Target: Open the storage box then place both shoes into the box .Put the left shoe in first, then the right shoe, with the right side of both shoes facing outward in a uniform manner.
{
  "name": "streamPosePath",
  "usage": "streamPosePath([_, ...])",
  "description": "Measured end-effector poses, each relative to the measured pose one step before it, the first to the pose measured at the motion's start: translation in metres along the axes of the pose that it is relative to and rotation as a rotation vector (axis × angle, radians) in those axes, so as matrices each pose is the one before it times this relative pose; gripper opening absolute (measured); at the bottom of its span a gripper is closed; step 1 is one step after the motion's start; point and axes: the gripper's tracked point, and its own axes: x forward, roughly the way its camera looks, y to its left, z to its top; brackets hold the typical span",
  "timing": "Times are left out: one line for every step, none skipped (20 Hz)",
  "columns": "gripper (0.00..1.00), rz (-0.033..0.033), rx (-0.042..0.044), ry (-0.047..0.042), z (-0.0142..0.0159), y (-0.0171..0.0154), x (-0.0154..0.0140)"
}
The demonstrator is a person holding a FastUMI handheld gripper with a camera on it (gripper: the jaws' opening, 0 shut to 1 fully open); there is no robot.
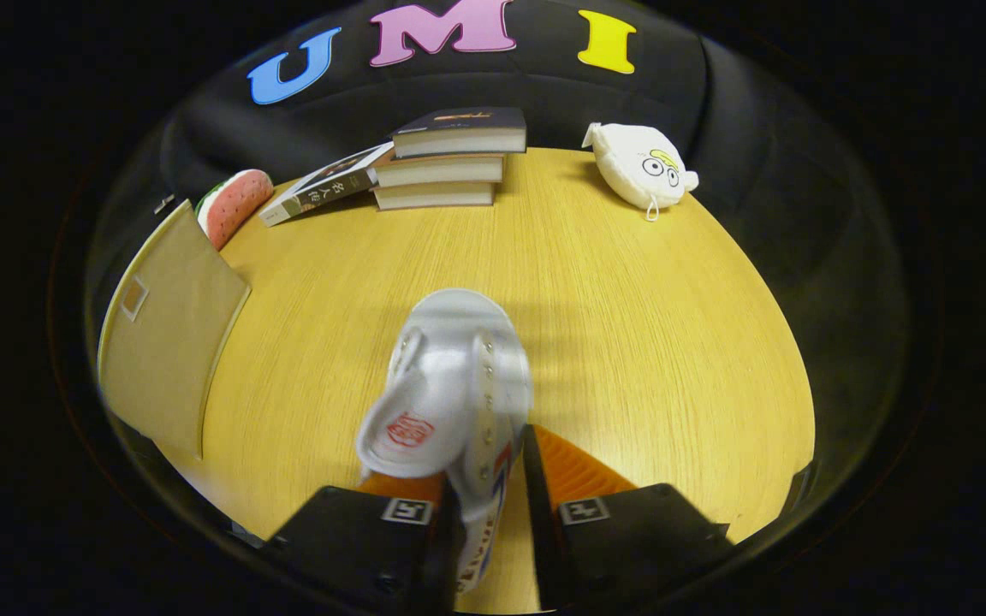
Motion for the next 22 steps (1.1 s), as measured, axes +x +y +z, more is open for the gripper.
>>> streamPosePath([0.33, -0.02246, -0.00956, -0.00512, 0.00202, -0.00273, 0.00296])
streamPosePath([0.20, -0.02653, 0.00344, -0.00205, 0.00142, -0.00554, 0.00009])
streamPosePath([0.16, 0.00406, 0.01872, 0.00874, 0.00259, -0.00032, -0.00361])
streamPosePath([0.09, 0.00437, 0.02392, 0.00748, 0.00057, -0.00165, -0.00035])
streamPosePath([0.07, 0.01101, 0.03091, 0.01699, -0.00141, 0.00050, -0.00046])
streamPosePath([0.06, 0.00223, 0.02220, 0.01615, -0.00141, -0.00114, -0.00191])
streamPosePath([0.06, -0.00737, 0.01163, 0.01045, -0.00182, -0.00198, -0.00358])
streamPosePath([0.07, -0.00658, 0.00384, -0.00512, 0.00126, -0.00163, -0.00448])
streamPosePath([0.06, -0.00179, 0.00439, -0.01217, 0.00227, -0.00020, -0.00548])
streamPosePath([0.06, 0.00627, 0.01131, -0.00389, 0.00178, 0.00247, -0.00579])
streamPosePath([0.07, 0.00931, 0.01404, -0.00351, 0.00302, 0.00364, -0.00855])
streamPosePath([0.06, 0.00420, 0.01102, -0.00555, 0.00498, 0.00496, -0.00782])
streamPosePath([0.07, -0.00192, 0.00432, -0.00654, 0.00653, 0.00482, -0.00928])
streamPosePath([0.07, -0.00237, 0.00143, -0.01123, 0.00742, 0.00653, -0.01024])
streamPosePath([0.07, 0.00193, -0.00059, -0.01681, 0.00996, 0.00920, -0.01208])
streamPosePath([0.07, 0.01263, -0.00035, -0.01803, 0.01004, 0.01304, -0.01107])
streamPosePath([0.07, 0.02235, 0.00920, -0.01353, 0.01052, 0.01620, -0.01155])
streamPosePath([0.06, 0.02982, 0.01431, -0.00461, 0.00816, 0.01822, -0.00973])
streamPosePath([0.06, 0.03126, 0.01800, -0.00301, 0.00851, 0.01993, -0.00884])
streamPosePath([0.06, 0.02636, 0.01541, -0.00169, 0.00717, 0.01831, -0.00920])
streamPosePath([0.07, 0.02203, 0.00896, -0.00315, 0.00765, 0.01940, -0.00769])
streamPosePath([0.07, 0.02505, 0.00589, -0.01017, 0.00740, 0.01918, -0.00646])
